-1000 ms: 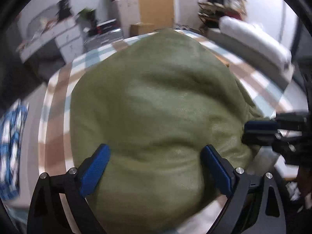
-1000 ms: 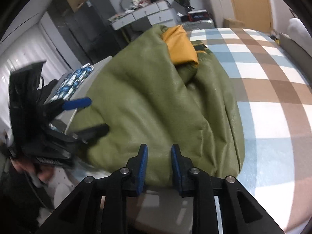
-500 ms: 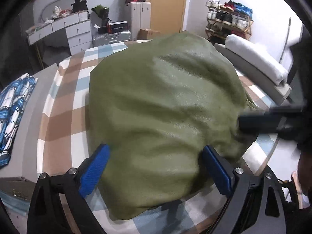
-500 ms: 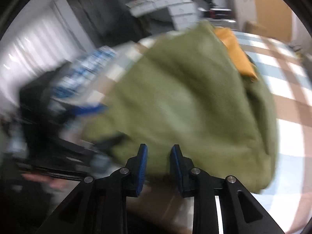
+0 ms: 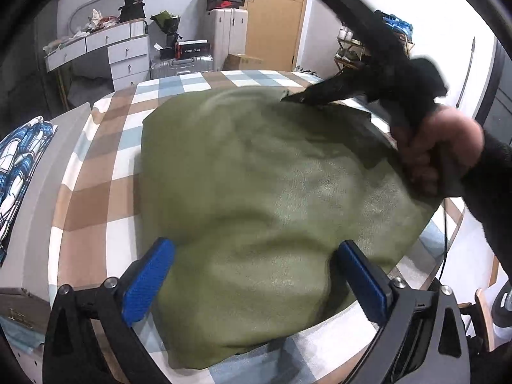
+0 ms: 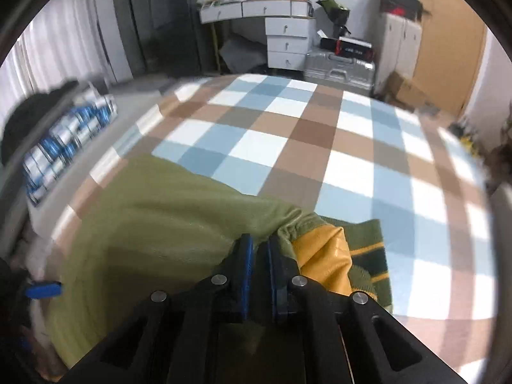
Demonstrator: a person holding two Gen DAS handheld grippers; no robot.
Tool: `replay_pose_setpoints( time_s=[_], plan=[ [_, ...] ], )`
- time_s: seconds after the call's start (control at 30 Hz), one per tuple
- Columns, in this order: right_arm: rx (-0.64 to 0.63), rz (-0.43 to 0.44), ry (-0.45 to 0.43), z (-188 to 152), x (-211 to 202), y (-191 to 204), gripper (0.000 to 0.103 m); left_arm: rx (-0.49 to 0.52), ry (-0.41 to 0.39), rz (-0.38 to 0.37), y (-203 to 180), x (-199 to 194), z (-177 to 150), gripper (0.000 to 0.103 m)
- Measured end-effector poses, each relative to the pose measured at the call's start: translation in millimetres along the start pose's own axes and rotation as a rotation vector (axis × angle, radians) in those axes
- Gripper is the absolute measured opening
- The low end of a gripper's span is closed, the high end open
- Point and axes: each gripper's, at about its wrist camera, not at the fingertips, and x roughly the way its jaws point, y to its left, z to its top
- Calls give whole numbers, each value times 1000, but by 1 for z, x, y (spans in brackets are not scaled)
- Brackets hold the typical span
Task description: Fold large clothes
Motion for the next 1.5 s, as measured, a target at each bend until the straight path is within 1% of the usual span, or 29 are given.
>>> replay_pose_setpoints(
  time_s=[0.07, 0.13, 0.17, 0.2, 0.23, 0.27, 0.33, 0.37, 0.4, 0.43, 0.47, 0.5, 0.57, 0.67, 0.7, 0.77, 0.83, 0.93, 0.97, 1.0, 1.03, 1.07, 1.13, 1.2, 1.3, 1.37, 1.4, 1.43, 1.5],
  plan=[
    [57, 53, -23, -5, -26, -7, 10, -12, 15, -9, 4, -2, 2, 100],
    [85, 87, -49, -10, -47, -13, 12, -67, 40, -15, 15, -6, 5, 100],
    [96, 96, -64, -15, -61, -14, 24, -95, 52, -26, 18, -8, 4, 100],
    [105, 95, -74, -20, -72, -16, 50, -153, 72, -51, 32, -12, 6, 100],
    [120, 101, -86, -28, -83, -20, 64, -201, 82, -71, 44, -16, 7, 100],
    [130, 118, -106, -36, -95, -21, 76, -246, 81, -88, 56, -20, 7, 100],
    [136, 140, -119, -45, -106, -29, 76, -357, 67, -129, 87, -28, 8, 100],
    [133, 134, -104, -48, -104, -33, 80, -399, 74, -152, 97, -27, 8, 100],
    [126, 119, -89, -49, -102, -36, 81, -432, 101, -209, 107, -22, 10, 100],
    [118, 82, -60, -52, -94, -40, 81, -445, 133, -251, 110, -16, 12, 100],
    [119, 62, -38, -54, -88, -43, 81, -440, 157, -281, 110, -9, 15, 100],
    [127, 71, -10, -55, -79, -48, 81, -422, 172, -298, 107, -4, 18, 100],
    [174, 137, 24, -58, -67, -60, 81, -383, 216, -336, 102, 8, 23, 100],
    [222, 215, 62, -61, -51, -72, 81, -377, 300, -382, 98, 29, 24, 100],
    [239, 242, 79, -63, -44, -74, 81, -377, 307, -390, 99, 34, 25, 100],
    [308, 329, 148, -68, -25, -79, 82, -362, 302, -425, 96, 36, 27, 99],
    [337, 379, 154, -69, -18, -81, 81, -374, 311, -471, 94, 37, 27, 96],
    [335, 411, 144, -70, -24, -81, 69, -376, 317, -469, 93, 34, 29, 88],
    [331, 415, 133, -71, -29, -81, 62, -381, 317, -469, 95, 32, 30, 82],
    [321, 419, 125, -72, -33, -80, 56, -388, 318, -463, 96, 31, 32, 79],
    [314, 425, 117, -73, -38, -79, 54, -395, 316, -453, 95, 27, 34, 76],
    [311, 439, 125, -76, -42, -76, 53, -390, 318, -440, 96, 25, 37, 76],
    [271, 468, 149, -85, -49, -68, 52, -361, 334, -402, 91, 22, 39, 76],
    [237, 492, 169, -98, -55, -60, 52, -337, 340, -391, 84, 15, 37, 76],
    [303, 524, 145, -115, -56, -66, 52, -321, 353, -393, 78, 9, 27, 77],
    [317, 510, 119, -118, -51, -65, 54, -317, 352, -376, 76, 9, 28, 77],
    [309, 495, 115, -116, -49, -62, 57, -313, 358, -368, 76, 11, 32, 77],
    [297, 476, 117, -113, -49, -57, 57, -317, 365, -357, 75, 11, 36, 77],
    [274, 440, 107, -105, -52, -51, 52, -304, 368, -330, 73, 11, 42, 77]
  ],
)
